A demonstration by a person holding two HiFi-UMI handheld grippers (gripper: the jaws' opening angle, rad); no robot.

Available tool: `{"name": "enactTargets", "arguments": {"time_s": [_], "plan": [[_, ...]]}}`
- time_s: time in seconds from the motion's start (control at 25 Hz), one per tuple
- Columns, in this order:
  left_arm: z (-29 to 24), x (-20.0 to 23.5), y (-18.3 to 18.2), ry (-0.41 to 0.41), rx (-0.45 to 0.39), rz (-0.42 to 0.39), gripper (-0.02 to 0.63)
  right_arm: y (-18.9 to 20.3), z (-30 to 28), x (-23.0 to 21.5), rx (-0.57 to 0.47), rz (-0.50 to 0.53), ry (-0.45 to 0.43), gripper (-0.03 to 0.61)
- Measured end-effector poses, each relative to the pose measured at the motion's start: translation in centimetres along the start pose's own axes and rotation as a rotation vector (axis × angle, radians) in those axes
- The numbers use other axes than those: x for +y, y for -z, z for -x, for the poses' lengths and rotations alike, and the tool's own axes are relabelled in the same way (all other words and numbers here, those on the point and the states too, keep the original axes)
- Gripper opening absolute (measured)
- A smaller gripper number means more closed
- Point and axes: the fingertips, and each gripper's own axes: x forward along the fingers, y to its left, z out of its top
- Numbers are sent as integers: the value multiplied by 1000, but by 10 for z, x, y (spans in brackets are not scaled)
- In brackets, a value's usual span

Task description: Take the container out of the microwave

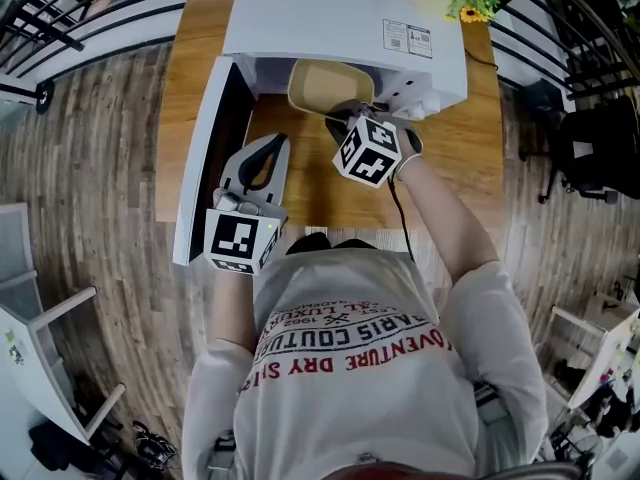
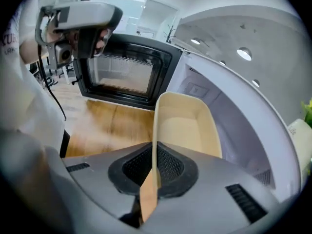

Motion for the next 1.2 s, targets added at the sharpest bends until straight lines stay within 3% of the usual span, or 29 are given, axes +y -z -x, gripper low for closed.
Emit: {"name": "enactTargets", "arguments": {"time_s": [0.32, 0.6, 0.92, 1.2], "plan": [[27, -18, -9, -14, -25, -37, 15, -18, 61, 33, -172, -276, -2, 35], [42, -30, -26, -29, -48, -64, 15, -39, 134, 38, -384, -426, 62, 35], [47, -39, -44, -31, -86, -103, 15, -47, 202, 16, -591, -493, 235, 35], [53, -44, -57, -41, -113, -101, 15, -47, 240, 19, -702, -513, 301, 35]]}}
